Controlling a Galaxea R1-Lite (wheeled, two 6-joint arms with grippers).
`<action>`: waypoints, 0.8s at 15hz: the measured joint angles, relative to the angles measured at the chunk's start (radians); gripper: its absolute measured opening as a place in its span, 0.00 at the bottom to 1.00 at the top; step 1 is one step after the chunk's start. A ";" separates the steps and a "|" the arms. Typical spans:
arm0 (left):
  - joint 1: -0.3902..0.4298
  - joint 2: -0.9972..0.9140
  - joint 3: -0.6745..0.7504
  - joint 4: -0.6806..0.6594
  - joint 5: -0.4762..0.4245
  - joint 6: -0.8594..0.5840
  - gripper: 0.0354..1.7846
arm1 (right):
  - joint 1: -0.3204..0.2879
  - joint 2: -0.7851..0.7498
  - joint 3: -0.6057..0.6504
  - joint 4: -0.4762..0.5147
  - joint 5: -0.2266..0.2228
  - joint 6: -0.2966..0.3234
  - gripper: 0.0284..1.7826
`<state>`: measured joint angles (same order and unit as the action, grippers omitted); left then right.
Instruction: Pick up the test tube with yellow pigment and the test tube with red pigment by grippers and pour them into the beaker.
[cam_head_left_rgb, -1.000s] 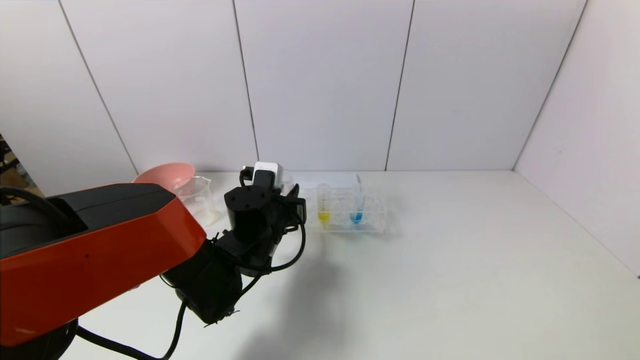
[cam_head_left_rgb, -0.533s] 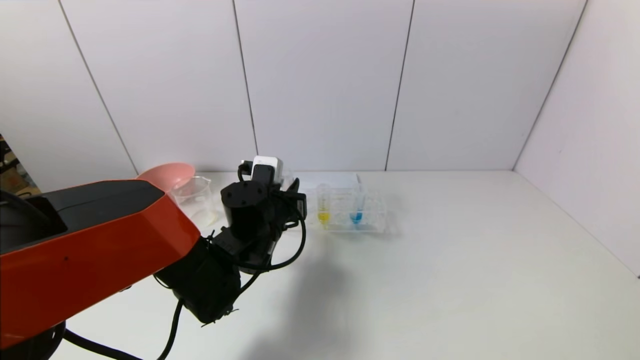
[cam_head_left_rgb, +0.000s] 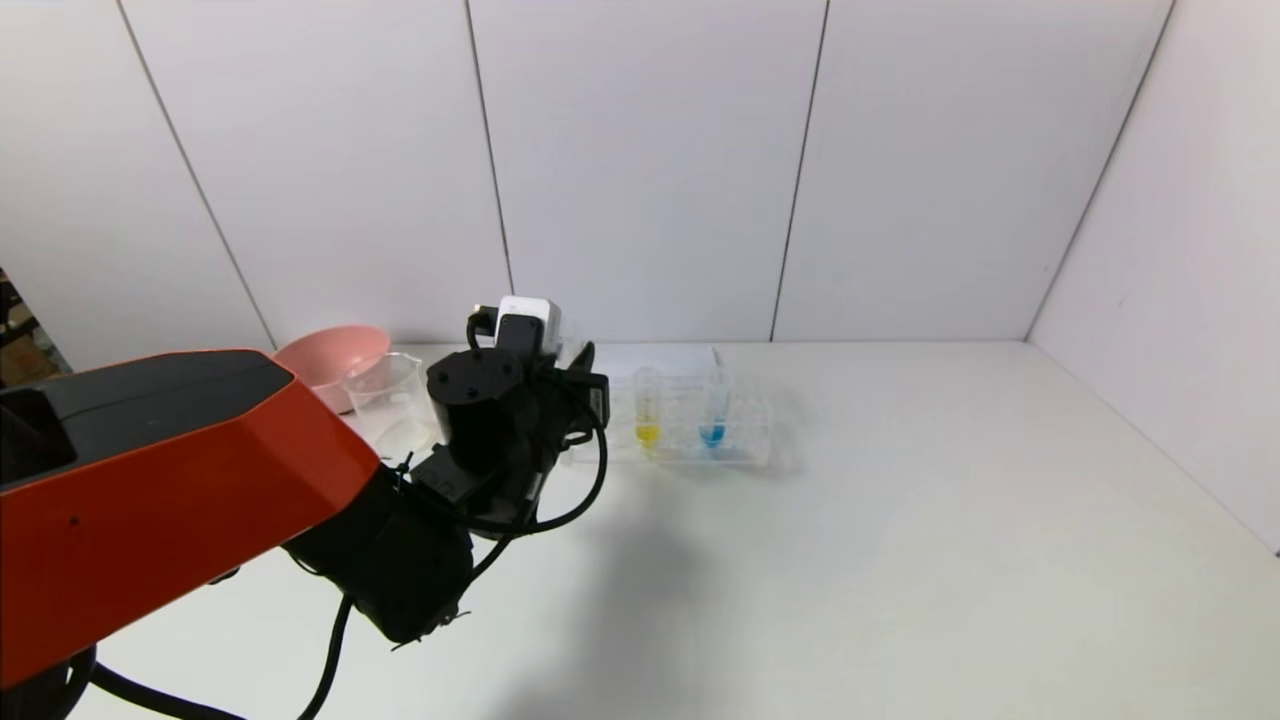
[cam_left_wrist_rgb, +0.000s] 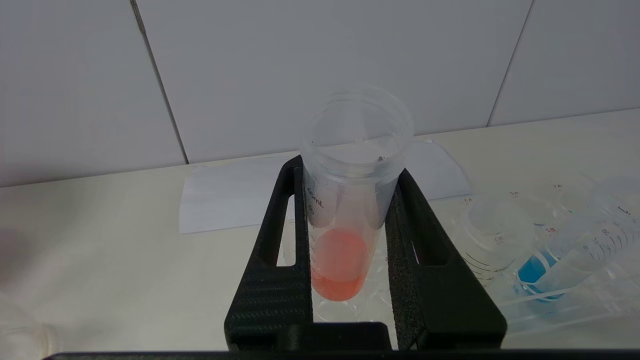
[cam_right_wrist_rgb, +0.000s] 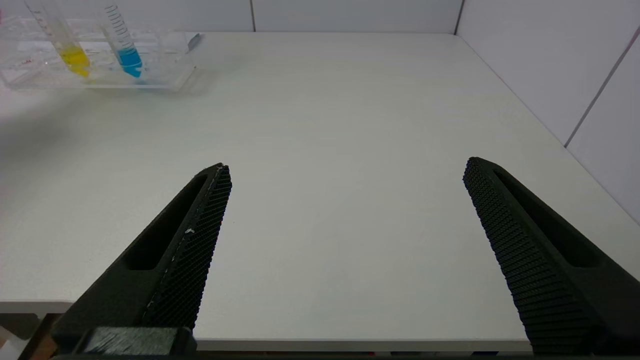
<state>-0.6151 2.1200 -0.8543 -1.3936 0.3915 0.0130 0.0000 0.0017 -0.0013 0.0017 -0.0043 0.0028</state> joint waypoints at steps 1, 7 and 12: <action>0.000 -0.006 0.002 0.001 0.000 0.002 0.23 | 0.000 0.000 0.000 0.000 0.000 0.000 0.95; -0.007 -0.071 0.009 0.113 -0.001 0.021 0.23 | 0.000 0.000 0.000 0.000 0.000 0.000 0.95; -0.011 -0.185 0.008 0.263 -0.007 0.042 0.23 | 0.000 0.000 0.000 0.000 0.000 0.000 0.95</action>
<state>-0.6264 1.9353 -0.8466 -1.1304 0.3847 0.0547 0.0000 0.0017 -0.0013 0.0017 -0.0047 0.0032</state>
